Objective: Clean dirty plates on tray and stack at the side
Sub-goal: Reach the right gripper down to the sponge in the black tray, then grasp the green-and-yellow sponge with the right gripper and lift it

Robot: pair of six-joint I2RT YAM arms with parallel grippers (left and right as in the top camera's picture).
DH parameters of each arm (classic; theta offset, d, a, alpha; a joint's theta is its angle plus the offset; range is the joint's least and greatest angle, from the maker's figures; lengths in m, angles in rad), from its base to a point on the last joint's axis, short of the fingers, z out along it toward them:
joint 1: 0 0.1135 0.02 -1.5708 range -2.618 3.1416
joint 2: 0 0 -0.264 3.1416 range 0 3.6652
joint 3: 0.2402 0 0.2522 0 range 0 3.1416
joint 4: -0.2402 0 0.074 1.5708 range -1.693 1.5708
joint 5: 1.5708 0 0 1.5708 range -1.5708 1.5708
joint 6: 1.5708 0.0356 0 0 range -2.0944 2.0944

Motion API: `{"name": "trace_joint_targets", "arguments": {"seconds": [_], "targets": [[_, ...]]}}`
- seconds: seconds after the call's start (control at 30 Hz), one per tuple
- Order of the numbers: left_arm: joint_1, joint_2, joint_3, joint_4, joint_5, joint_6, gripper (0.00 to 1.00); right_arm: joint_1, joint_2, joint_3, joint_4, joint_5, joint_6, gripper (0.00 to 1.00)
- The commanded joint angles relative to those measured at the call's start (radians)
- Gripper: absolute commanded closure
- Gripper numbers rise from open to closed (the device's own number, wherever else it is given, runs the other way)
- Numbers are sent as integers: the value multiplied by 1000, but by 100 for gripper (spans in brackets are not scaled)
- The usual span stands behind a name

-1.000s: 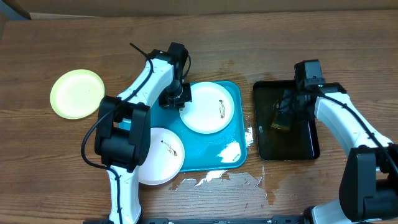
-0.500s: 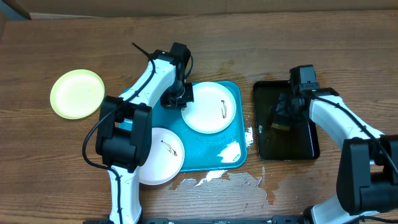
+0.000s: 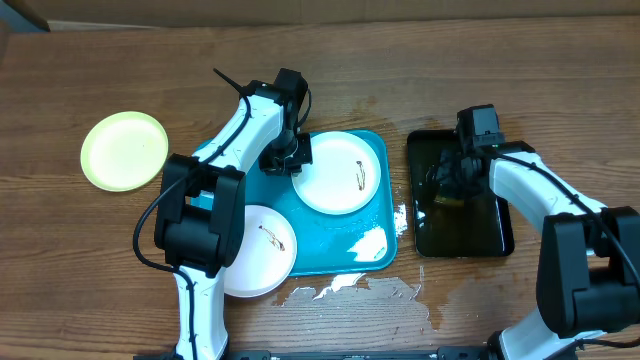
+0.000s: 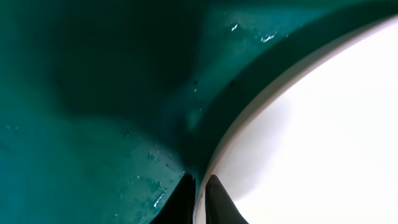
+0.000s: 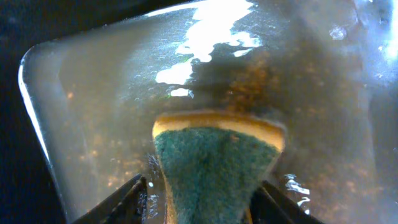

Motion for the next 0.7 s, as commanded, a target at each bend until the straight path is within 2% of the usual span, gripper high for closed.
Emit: {"name": "trace_joint_targets", "arguments": {"seconds": [0.0,0.13,0.37,0.43,0.57,0.63,0.67], "targets": [[-6,8,-14,13,-22,-31,88,3,11,-6,14,-1,-29,44],[-8,8,-14,19,-22,-31,88,3,11,-6,33,3,-30,44],[-21,8,-37,55,-22,-31,87,3,11,-31,58,2,-30,51],[-25,8,-58,80,-22,-31,86,3,11,-40,65,-2,-29,60],[-26,8,-113,129,-22,-31,86,3,11,-42,69,-2,-29,93],[-26,8,-131,141,-22,-31,86,3,10,-36,72,-1,-30,95],[-26,8,-141,150,-22,-31,86,2,10,-26,69,-1,-30,91]]}}
